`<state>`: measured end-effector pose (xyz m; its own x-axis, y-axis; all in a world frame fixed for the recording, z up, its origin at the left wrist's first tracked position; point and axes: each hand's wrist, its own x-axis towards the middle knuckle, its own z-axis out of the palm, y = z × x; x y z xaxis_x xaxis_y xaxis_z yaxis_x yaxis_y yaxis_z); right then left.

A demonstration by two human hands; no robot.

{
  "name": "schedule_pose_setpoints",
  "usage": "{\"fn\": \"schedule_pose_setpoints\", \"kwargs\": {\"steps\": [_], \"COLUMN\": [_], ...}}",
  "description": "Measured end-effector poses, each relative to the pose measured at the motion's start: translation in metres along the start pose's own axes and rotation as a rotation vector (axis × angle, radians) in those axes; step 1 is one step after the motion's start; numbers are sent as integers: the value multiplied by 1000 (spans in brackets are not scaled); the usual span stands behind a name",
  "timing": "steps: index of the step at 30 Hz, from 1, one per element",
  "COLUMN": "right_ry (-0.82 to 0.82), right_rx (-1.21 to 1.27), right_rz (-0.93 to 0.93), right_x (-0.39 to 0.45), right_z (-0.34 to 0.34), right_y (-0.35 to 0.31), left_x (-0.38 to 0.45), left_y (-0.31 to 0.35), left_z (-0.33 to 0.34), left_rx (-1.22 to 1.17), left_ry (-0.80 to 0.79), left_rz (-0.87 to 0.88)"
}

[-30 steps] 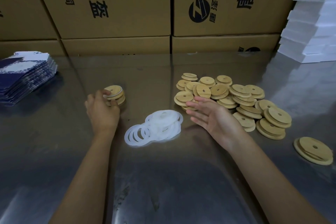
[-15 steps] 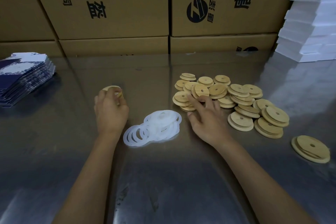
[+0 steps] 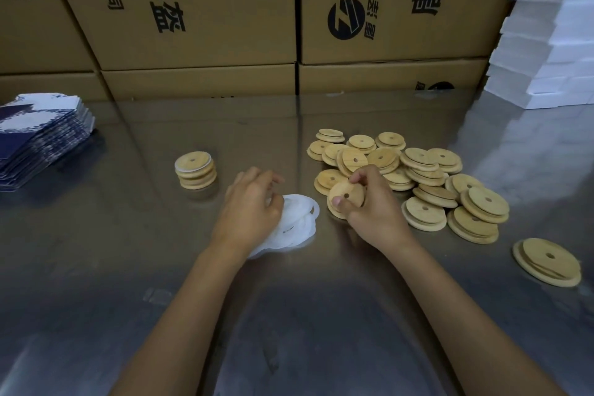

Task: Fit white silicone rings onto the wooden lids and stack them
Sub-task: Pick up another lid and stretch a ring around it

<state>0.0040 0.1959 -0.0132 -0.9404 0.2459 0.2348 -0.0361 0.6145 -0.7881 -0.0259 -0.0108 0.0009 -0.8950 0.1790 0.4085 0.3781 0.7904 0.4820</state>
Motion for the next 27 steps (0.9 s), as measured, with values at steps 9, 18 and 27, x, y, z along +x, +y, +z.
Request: {"fn": "schedule_pose_setpoints", "kwargs": {"steps": [9,18,27], "right_ry": [-62,-52,-121], "right_rx": [113,359,923], "right_rz": [46,147,482], "right_x": [1,1,1], "right_z": [-6,-7,-16], "right_y": [-6,-7,-15], "left_x": [-6,-6,-3], "left_y": [11,15,22], "left_z": [9,5,-5], "left_rx": [82,-70,-474], "left_ry": [-207,-123,-91], "left_rz": [2,-19,-110]}}
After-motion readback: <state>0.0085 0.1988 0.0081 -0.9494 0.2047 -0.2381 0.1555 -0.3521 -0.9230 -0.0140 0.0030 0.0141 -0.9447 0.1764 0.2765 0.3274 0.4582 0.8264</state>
